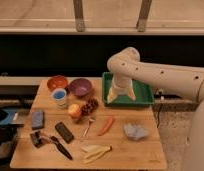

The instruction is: Stack bowls into tray

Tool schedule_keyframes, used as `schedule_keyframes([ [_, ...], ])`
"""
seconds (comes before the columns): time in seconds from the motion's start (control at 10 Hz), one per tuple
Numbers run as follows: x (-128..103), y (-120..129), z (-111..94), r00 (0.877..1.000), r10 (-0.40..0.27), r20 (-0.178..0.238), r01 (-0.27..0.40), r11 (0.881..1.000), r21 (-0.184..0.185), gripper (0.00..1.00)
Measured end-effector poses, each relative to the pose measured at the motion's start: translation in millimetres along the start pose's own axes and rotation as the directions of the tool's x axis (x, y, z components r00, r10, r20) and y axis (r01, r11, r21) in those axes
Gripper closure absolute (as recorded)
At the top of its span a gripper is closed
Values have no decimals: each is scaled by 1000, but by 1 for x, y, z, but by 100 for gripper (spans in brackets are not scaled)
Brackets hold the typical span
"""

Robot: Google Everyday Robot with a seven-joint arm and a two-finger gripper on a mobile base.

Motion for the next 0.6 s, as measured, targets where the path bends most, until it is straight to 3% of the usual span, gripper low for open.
schedule_keyframes([
  [0.6,-3,1,-2,1000,-14,8,14,1000,-3,20],
])
